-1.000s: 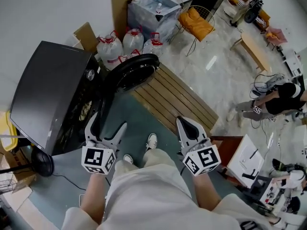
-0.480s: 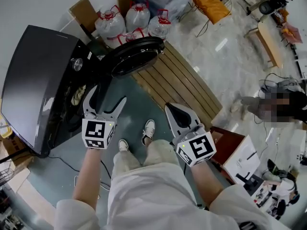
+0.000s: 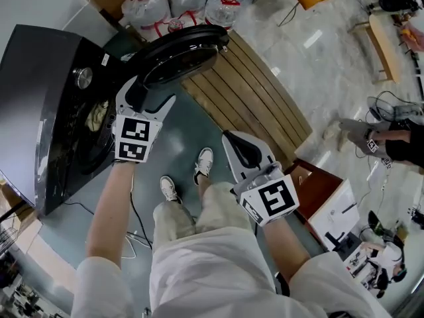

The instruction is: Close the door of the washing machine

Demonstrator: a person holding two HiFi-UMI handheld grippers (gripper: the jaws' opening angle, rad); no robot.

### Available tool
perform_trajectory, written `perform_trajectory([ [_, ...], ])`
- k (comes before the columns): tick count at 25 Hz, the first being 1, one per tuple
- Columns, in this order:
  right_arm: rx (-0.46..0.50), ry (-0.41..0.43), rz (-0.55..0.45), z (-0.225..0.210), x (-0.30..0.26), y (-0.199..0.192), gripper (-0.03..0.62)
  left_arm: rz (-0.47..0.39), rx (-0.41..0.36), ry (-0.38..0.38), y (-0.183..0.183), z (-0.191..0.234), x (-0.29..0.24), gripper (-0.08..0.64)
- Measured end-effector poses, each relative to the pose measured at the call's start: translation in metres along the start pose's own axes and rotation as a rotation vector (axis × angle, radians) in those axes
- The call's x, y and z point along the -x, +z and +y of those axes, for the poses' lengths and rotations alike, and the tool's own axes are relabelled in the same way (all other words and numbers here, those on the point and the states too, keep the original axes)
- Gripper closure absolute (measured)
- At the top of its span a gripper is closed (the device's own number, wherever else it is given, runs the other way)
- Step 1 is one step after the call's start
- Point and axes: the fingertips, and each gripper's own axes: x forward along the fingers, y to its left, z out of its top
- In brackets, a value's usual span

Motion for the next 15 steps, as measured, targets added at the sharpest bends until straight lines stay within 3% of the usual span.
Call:
perform_trajectory([
  [15, -0.069, 0.034, 0.035, -0.037, -0.029, -0.051, 0.594, 0.148, -0.165, -0.022, -0.001, 0.038, -0.119, 0.155],
])
